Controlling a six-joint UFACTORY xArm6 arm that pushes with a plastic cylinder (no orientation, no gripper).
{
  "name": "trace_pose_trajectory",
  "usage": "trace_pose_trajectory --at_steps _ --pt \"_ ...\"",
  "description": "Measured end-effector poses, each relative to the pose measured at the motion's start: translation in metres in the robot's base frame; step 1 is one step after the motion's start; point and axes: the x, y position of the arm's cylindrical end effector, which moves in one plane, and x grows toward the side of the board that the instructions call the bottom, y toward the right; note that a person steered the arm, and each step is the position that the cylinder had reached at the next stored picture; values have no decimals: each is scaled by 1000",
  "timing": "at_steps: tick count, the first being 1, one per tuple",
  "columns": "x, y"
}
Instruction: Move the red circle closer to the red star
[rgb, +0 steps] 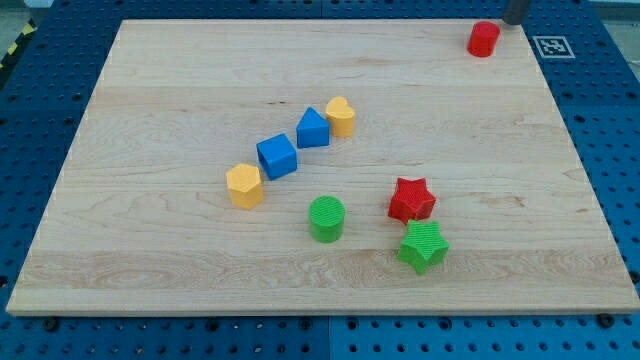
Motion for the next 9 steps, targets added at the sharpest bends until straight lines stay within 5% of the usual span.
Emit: trace_pose_trajectory --at_steps 2,6,9 --pt "23 -47" --pt "116 -48" --pt "129 -67"
